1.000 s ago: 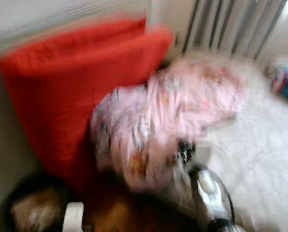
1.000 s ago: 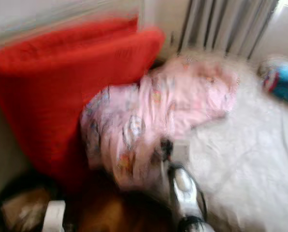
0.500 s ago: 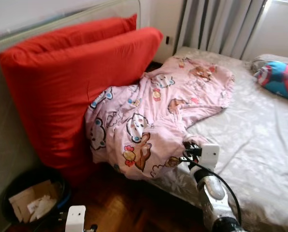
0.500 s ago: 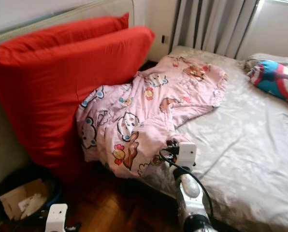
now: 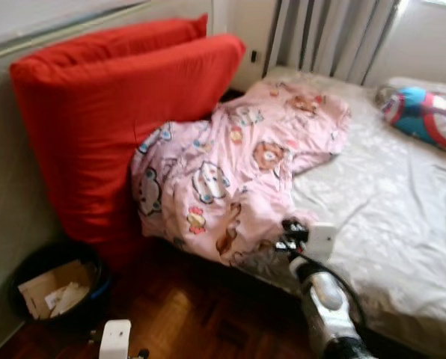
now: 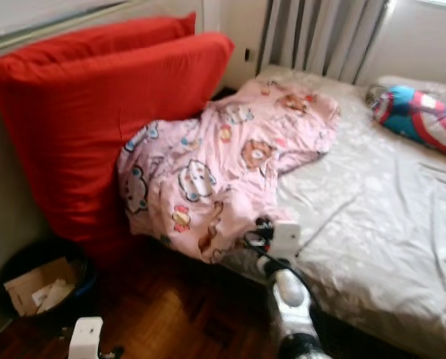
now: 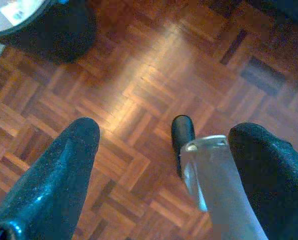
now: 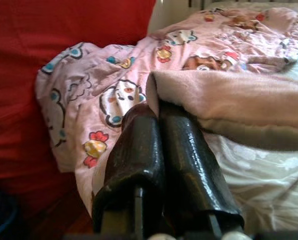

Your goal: Clean up the room

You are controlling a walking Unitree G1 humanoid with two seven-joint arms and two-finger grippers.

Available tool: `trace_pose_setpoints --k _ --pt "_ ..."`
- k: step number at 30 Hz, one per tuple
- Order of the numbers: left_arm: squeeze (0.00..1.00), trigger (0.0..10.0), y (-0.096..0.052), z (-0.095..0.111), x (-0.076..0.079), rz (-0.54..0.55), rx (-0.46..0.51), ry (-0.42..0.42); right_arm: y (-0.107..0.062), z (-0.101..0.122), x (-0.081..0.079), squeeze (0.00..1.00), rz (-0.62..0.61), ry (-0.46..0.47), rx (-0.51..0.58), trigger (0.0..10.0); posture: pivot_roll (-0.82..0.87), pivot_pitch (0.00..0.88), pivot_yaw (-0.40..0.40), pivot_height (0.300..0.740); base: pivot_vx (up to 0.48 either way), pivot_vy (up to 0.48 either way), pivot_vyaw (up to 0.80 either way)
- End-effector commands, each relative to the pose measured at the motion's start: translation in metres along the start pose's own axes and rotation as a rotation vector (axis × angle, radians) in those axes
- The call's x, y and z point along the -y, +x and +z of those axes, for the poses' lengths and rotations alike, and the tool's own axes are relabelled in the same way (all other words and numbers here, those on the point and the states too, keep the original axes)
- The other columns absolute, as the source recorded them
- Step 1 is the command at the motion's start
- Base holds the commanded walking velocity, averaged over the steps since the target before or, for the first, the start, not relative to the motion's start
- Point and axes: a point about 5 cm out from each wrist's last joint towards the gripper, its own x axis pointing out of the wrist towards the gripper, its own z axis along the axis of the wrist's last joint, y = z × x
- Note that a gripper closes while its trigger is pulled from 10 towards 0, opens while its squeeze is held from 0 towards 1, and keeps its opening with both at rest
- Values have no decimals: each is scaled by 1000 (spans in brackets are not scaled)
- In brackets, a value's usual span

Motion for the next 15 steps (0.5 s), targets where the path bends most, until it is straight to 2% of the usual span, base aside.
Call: trace_pose_setpoints --k 1,15 --pt "0 10000 -2 -8 5 -18 -30 14 -2 1 10 0 -37 -10 5 10000 -8 56 -57 740 -244 0 0" --pt "0 10000 -2 -9 6 -25 -32 14 -2 7 18 0 -108 -23 45 10000 -7 57 -58 740 0 0 0"
